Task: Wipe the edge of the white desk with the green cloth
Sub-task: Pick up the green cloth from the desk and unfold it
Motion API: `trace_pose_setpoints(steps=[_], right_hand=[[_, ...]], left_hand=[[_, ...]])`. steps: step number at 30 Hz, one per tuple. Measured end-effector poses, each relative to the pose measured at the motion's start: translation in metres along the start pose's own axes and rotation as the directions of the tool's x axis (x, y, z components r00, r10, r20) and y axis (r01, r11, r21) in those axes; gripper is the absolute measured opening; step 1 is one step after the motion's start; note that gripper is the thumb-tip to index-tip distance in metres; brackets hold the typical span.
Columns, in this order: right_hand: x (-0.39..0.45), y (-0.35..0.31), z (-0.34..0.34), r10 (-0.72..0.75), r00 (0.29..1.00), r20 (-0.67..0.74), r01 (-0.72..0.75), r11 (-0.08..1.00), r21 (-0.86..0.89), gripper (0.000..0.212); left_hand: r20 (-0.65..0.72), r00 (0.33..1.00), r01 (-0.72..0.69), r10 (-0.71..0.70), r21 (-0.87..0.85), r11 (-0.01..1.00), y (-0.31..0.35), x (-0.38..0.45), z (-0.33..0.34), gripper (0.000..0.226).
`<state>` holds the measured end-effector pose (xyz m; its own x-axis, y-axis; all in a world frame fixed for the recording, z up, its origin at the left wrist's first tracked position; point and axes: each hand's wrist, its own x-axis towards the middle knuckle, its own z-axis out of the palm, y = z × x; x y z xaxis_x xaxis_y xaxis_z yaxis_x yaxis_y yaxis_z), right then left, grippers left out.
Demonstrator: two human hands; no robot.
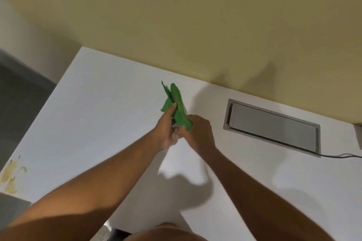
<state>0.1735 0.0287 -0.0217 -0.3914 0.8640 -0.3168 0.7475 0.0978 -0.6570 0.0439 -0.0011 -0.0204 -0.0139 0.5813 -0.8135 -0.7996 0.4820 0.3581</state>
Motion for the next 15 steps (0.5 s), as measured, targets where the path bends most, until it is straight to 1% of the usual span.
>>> trace_pose_setpoints(steps=[1, 3, 4, 5, 7, 8, 10, 11, 12, 14, 15], right_hand=[[-0.015, -0.007, 0.008, -0.020, 1.000, -0.001, 0.020, 0.999, 0.041, 0.008], [-0.041, -0.020, 0.019, -0.072, 0.997, -0.020, 0.074, 0.990, 0.120, 0.010], [-0.051, -0.027, 0.022, -0.088, 0.996, -0.022, 0.090, 0.984, 0.152, 0.014], [-0.060, -0.033, 0.023, -0.097, 0.995, -0.022, 0.099, 0.979, 0.178, 0.022], [-0.070, -0.047, 0.025, -0.102, 0.994, -0.048, 0.110, 0.971, 0.213, 0.039], [-0.072, -0.055, 0.025, -0.091, 0.994, -0.067, 0.105, 0.965, 0.241, 0.038], [-0.073, -0.076, 0.026, -0.037, 0.996, -0.075, 0.061, 0.934, 0.351, 0.023], [-0.073, -0.088, 0.028, -0.019, 0.999, -0.049, 0.038, 0.910, 0.412, 0.023], [-0.073, -0.100, 0.031, -0.012, 1.000, -0.012, 0.016, 0.888, 0.459, 0.026], [-0.077, -0.125, 0.040, -0.025, 0.999, 0.037, 0.003, 0.873, 0.488, 0.031], [-0.081, -0.135, 0.046, -0.047, 0.998, 0.042, 0.020, 0.869, 0.494, 0.027]], left_hand=[[0.023, 0.999, 0.030, -0.029, -0.050, 0.998, 0.001, -0.010, -0.005, 0.048], [0.033, 0.998, 0.049, -0.047, -0.054, 0.997, 0.003, -0.032, -0.017, 0.046], [0.034, 0.999, 0.030, -0.029, -0.044, 0.999, 0.003, -0.043, -0.024, 0.043], [0.038, 0.999, -0.004, 0.005, -0.032, 0.999, 0.002, -0.053, -0.032, 0.039], [0.058, 0.989, -0.141, 0.139, 0.046, 0.989, 0.001, -0.076, -0.049, 0.035], [0.084, 0.971, -0.233, 0.224, 0.118, 0.965, 0.000, -0.087, -0.058, 0.036], [0.148, 0.926, -0.374, 0.347, 0.250, 0.893, -0.002, -0.110, -0.074, 0.038], [0.169, 0.911, -0.410, 0.375, 0.293, 0.864, -0.003, -0.121, -0.082, 0.039], [0.195, 0.896, -0.442, 0.398, 0.325, 0.836, -0.004, -0.131, -0.090, 0.040], [0.234, 0.859, -0.511, 0.455, 0.372, 0.775, -0.004, -0.149, -0.105, 0.041], [0.220, 0.842, -0.539, 0.493, 0.386, 0.749, -0.003, -0.157, -0.114, 0.039]])
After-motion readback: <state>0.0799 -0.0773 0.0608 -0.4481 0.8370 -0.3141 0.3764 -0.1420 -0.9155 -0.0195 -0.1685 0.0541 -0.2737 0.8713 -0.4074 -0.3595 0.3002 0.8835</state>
